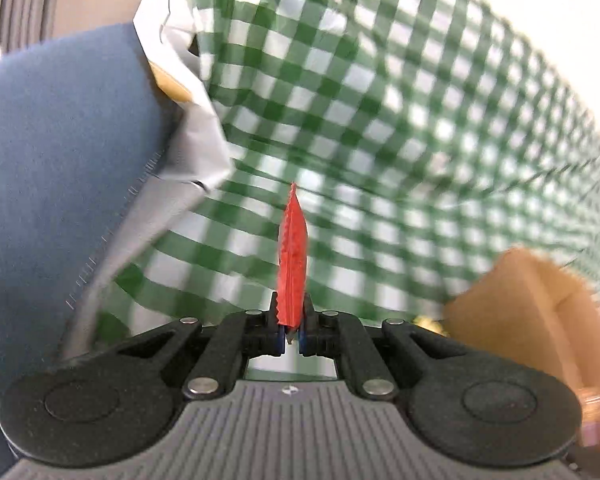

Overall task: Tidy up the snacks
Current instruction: 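Grasp the red packet with the left tool while the right tool grasps the yellow stick candy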

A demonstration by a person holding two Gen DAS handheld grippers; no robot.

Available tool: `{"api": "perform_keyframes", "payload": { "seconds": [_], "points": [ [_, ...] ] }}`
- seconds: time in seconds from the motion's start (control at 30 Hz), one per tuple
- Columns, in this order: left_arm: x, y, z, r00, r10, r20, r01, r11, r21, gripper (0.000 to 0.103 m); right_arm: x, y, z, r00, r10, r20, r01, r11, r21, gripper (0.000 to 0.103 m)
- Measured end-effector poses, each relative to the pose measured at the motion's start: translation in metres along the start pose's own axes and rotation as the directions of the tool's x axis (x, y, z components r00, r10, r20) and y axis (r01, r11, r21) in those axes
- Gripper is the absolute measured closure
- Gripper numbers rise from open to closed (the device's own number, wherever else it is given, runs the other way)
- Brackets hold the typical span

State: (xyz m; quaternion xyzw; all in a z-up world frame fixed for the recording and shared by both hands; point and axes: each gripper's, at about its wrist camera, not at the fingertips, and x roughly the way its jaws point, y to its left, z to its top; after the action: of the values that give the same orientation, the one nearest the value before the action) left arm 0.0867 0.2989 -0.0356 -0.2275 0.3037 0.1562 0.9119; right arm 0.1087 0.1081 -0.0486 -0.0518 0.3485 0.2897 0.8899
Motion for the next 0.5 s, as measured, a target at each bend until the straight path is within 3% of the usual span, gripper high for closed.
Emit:
{"api": "perform_keyframes", "payload": {
  "seconds": [0.13, 0.3, 0.4, 0.5],
  "points": [
    [-0.018, 0.002, -0.009, 0.995, -0.092, -0.042, 0.088, 0.993, -0.081, 0.097, -0.038, -0.003, -0.014, 1.000, 0.015, -0.023, -0.015, 1.000, -0.003, 0.077],
    [-0.040, 0.015, -0.021, 0.986, -0.151, -0.071, 0.136, 0.973, -0.185, 0.097, -0.083, -0.007, -0.050, 0.999, 0.027, -0.033, -0.027, 1.000, 0.002, 0.077],
    [-0.043, 0.020, -0.033, 0.955, -0.254, -0.153, 0.212, 0.945, -0.249, 0.097, -0.094, -0.007, -0.080, 0.996, 0.035, -0.086, -0.037, 0.999, -0.016, 0.077],
    [-0.030, 0.007, -0.051, 0.917, -0.210, -0.339, 0.162, 0.973, -0.163, 0.097, -0.097, 0.000, -0.097, 0.988, 0.058, -0.143, -0.068, 0.996, -0.063, 0.077]
  ]
}}
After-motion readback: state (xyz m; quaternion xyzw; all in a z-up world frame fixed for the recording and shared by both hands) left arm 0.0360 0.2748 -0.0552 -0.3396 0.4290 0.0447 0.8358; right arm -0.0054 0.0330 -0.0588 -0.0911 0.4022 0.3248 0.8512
